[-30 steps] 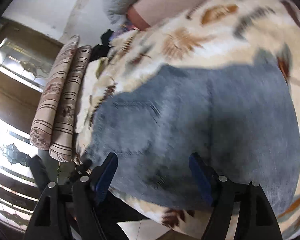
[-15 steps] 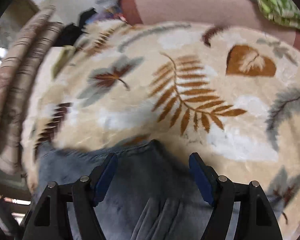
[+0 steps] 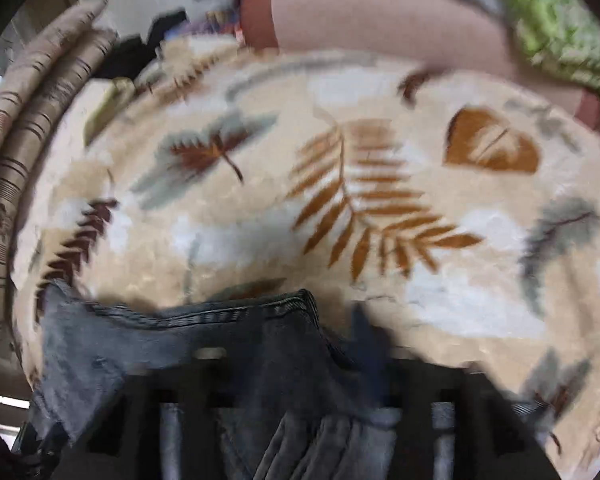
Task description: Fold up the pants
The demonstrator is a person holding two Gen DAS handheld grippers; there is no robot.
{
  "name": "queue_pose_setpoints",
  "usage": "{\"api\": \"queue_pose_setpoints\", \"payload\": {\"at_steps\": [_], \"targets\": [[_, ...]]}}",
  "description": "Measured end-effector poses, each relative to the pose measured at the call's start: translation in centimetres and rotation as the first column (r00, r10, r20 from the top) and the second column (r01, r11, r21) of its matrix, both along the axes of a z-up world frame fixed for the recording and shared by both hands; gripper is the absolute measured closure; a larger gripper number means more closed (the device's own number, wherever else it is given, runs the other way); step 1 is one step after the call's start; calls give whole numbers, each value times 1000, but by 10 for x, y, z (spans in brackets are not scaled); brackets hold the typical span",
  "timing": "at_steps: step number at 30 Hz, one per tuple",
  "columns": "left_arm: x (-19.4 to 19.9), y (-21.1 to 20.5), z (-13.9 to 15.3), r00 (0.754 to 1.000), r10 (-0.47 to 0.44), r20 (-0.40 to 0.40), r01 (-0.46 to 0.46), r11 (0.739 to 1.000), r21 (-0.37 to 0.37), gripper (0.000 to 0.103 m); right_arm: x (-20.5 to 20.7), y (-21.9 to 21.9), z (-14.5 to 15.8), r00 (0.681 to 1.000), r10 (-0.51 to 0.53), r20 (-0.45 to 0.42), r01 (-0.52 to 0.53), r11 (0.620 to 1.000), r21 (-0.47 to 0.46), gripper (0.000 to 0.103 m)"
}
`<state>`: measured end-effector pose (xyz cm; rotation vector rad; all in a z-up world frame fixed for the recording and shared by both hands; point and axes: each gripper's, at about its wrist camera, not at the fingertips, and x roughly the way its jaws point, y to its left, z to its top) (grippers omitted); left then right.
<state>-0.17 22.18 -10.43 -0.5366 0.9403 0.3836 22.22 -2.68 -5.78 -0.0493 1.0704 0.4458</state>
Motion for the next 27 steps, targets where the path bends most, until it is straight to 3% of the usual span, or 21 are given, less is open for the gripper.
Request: {"api": "queue_pose_setpoints", "payload": {"at_steps": [2,3,5,7,8,9,11,16,17,19,20,23,26,27], "targets": [[0,-1,0,1000,2,-5,-2,1000,3,0,-20,-3,12,999,32,-42,-28,995,96,38],[0,-1,0,1000,3,-5,-3,1000,4,0,-34,-8,12,993,45,-106,-24,981,192,38],[-1,-2,1,1000,7,-5,-7,1000,9,0,-53,-5,-8,967,88,-240,-16,958,288,35],[-2,-3,1,1000,10,-6,-10,1000,13,0,-62,7,-47,919,132,-372,-23,959,283,35],[-3,-4,1,1000,8,-8,-8,1000,16,0,-65,11,-61,915,134,-379,-32,964,264,34],[-3,-5,1,1000,4,-12,-4,1000,22,0,-67,10,-59,933,129,-335,-36,962,272,34],[-5,-5,1,1000,1,-12,-1,999,36,0,-70,8,-46,929,104,-356,-4,962,272,34],[-8,-2,2,1000,20,-9,-20,999,35,0,-91,12,-16,937,197,-289,-70,915,398,34],[-9,-2,4,1000,23,-1,-23,999,39,0,-95,17,-24,934,212,-288,-87,915,393,28],[-13,-2,10,999,22,28,-23,999,43,0,-105,37,-57,899,241,-366,-148,953,263,24],[-17,-1,15,998,25,50,-28,998,50,0,-105,41,-49,917,247,-314,-169,952,256,25],[-26,9,23,992,83,94,-90,993,82,0,-104,47,-17,923,276,-267,-197,938,286,25],[-28,21,19,988,127,83,-129,991,20,0,-96,61,22,944,292,-157,-229,917,328,25],[-28,24,17,988,135,76,-136,991,6,0,-87,66,22,948,280,-150,-215,913,346,25]]}}
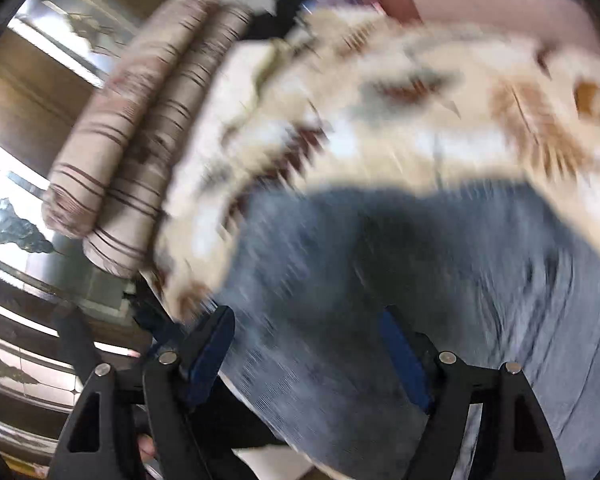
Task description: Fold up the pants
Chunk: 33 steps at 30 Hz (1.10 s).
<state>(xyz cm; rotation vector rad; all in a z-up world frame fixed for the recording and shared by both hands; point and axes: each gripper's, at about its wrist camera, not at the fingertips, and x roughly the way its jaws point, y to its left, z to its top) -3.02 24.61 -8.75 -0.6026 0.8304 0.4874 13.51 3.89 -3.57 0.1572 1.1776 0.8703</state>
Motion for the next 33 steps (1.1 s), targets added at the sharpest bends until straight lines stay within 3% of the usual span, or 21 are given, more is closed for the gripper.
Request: {"api": "queue_pose_setpoints", "payload": {"at_steps": [2,5,6,7,8,10,11,16,19,20,22,24,27,29,31,33], "targets": [[-1,2,-1,1000,-1,2,1,1000,0,0,17,9,-9,999,-42,-25,43,998,48,25],[-3,3,0,1000,-3,2,3,1000,21,0,48,26,-79,973,-110,-204,117,993,19,24],[-3,5,0,1000,-3,-1,3,1000,23,0,49,30,-98,965,-119,-232,130,991,34,20],[-4,5,-1,1000,-2,-3,2,1000,23,0,44,31,-92,975,-105,-195,123,989,81,13],[-4,7,-1,1000,4,-4,-4,1000,20,0,39,37,-83,983,-73,-168,86,994,70,5],[-4,9,-2,1000,20,-6,-20,1000,10,0,28,51,-68,993,-9,-119,4,999,-43,5],[-4,10,-3,1000,18,-6,-18,1000,-2,0,25,50,-63,993,1,-120,-5,999,-39,6],[-7,13,-1,1000,28,9,-28,1000,2,0,-10,18,-40,992,-16,-127,26,997,76,7],[-8,14,-1,999,34,13,-33,999,-13,0,-25,8,-72,985,-37,-166,45,998,48,7],[-8,13,0,999,31,14,-30,999,-12,0,-27,13,-76,991,-18,-132,25,999,47,6],[-8,10,1,1000,19,16,-19,1000,7,0,-25,13,-67,988,-21,-156,26,999,35,6],[-9,8,3,1000,19,17,-20,999,30,0,-21,4,-53,973,-42,-226,62,995,80,6],[-10,9,4,999,34,17,-35,999,32,0,-33,-14,-28,984,-39,-176,67,985,158,7],[-10,7,4,999,35,14,-36,999,34,0,-41,-21,-39,974,-54,-220,90,983,158,7],[-8,3,4,1000,24,11,-24,999,44,0,-44,-10,-82,948,-29,-318,56,995,78,6],[-7,-3,5,1000,4,11,-5,998,60,0,-44,-8,-80,956,-26,-293,63,991,116,2]]}}
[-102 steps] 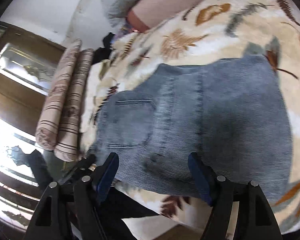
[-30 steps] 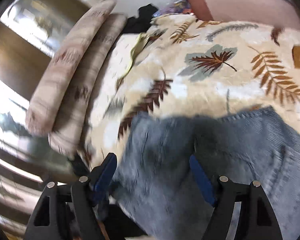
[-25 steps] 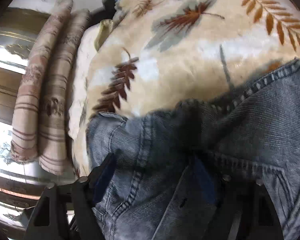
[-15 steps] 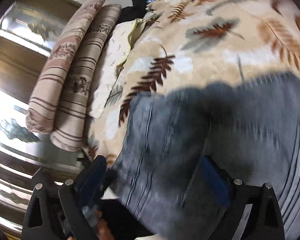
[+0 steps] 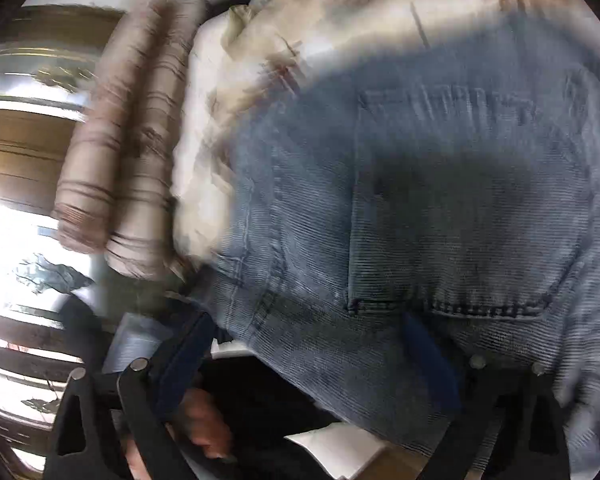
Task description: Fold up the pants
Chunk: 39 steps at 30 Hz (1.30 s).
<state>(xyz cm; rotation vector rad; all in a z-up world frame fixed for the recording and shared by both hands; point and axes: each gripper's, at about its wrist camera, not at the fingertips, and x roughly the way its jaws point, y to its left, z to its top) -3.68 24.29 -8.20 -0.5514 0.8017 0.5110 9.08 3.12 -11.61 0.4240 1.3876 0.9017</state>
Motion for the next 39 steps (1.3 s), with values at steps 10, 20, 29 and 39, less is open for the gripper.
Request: {"api": "queue_pose_setpoints", "payload": {"at_steps": [10,20,29,39], "targets": [[5,-18,2,999,-42,-29,44,995,86,0,-2,-76,51,982,-129,135,128,992,21,2],[22,-41,-6,989,-131,-63,131,991,6,0,24,-132,18,972,-225,64,225,974,7,2],[20,-23,-23,991,-120,60,134,850,-510,0,33,-144,-4,974,-225,-7,225,971,87,2],[24,-23,-37,989,-67,130,133,784,-606,0,32,-150,-7,978,-207,-7,206,970,126,3]]}}
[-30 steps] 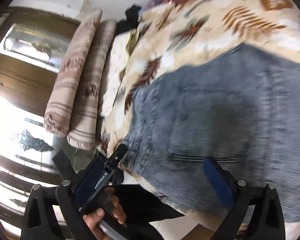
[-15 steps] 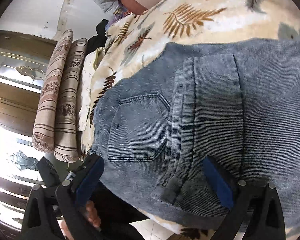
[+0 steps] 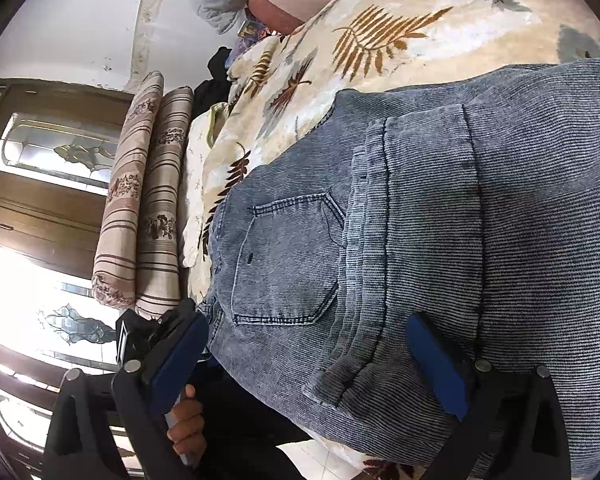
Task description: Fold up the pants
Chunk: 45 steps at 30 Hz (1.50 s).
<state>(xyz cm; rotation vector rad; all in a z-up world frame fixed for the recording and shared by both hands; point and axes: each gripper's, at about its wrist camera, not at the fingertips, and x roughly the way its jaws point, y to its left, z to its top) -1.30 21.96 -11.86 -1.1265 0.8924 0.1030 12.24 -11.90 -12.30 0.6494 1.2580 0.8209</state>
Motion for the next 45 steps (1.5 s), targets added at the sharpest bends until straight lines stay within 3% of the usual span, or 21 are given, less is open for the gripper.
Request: {"api": "queue_pose_setpoints", "payload": {"at_steps": [3,5,6,7,13,15,17,20,24,25,26,29,30,35,37,39,40,41,42,43,45], "targets": [[5,1,6,999,25,25,-26,999,35,2,0,0,0,1000,-2,0,2,1000,-2,3],[12,4,15,999,16,35,-19,996,87,28,0,2,0,1000,1,5,-1,1000,-13,3],[16,3,18,1000,10,20,-13,992,125,56,-1,2,1,1000,2,4,-2,1000,-17,3],[21,1,21,1000,1,3,-1,985,170,76,-1,2,2,1000,-1,-4,1,1000,-21,3],[14,3,22,1000,3,7,-4,974,225,84,0,-5,26,998,-55,1,55,994,90,3],[15,-3,28,1000,-2,2,2,962,272,85,8,13,-6,997,-10,-77,10,1000,-2,3],[18,-15,44,1000,-28,4,25,931,364,85,9,11,-13,997,-24,-72,25,1000,17,3],[21,-43,78,995,-93,41,58,854,516,86,3,-18,12,996,-77,-47,81,991,109,4],[31,-102,119,975,-210,75,103,721,686,88,-11,-79,25,984,-180,7,179,980,88,4],[34,-126,128,963,-256,80,117,671,733,88,-16,-98,24,977,-214,8,212,973,91,4],[36,-139,133,956,-282,81,126,643,756,88,-21,-117,22,968,-250,2,249,964,99,4],[42,-203,145,912,-404,65,172,521,836,89,-33,-162,16,938,-346,-13,344,930,126,4],[40,-215,145,901,-429,58,183,499,847,89,-40,-180,13,925,-379,-18,378,916,137,4],[49,-303,118,804,-594,-35,319,380,868,91,-53,-225,5,881,-473,-33,472,868,153,4],[55,-335,89,757,-641,-126,407,311,859,90,-59,-237,-2,867,-497,-50,498,854,152,4],[66,-354,46,699,-669,-252,539,262,801,87,-61,-247,-9,859,-508,-66,512,847,144,4],[67,-362,27,664,-676,-319,588,208,782,82,-61,-247,-10,859,-507,-69,512,848,139,4],[61,-365,26,659,-684,-313,563,173,808,82,-61,-248,-11,861,-505,-69,509,850,135,4],[56,-367,30,650,-698,-300,547,157,822,70,-61,-248,-10,863,-502,-63,505,853,129,4],[53,-364,39,618,-732,-287,577,175,798,54,-61,-248,-9,864,-500,-55,503,855,127,4],[47,-352,58,590,-773,-232,608,236,758,48,-59,-247,-5,867,-495,-45,497,858,129,4]]}}
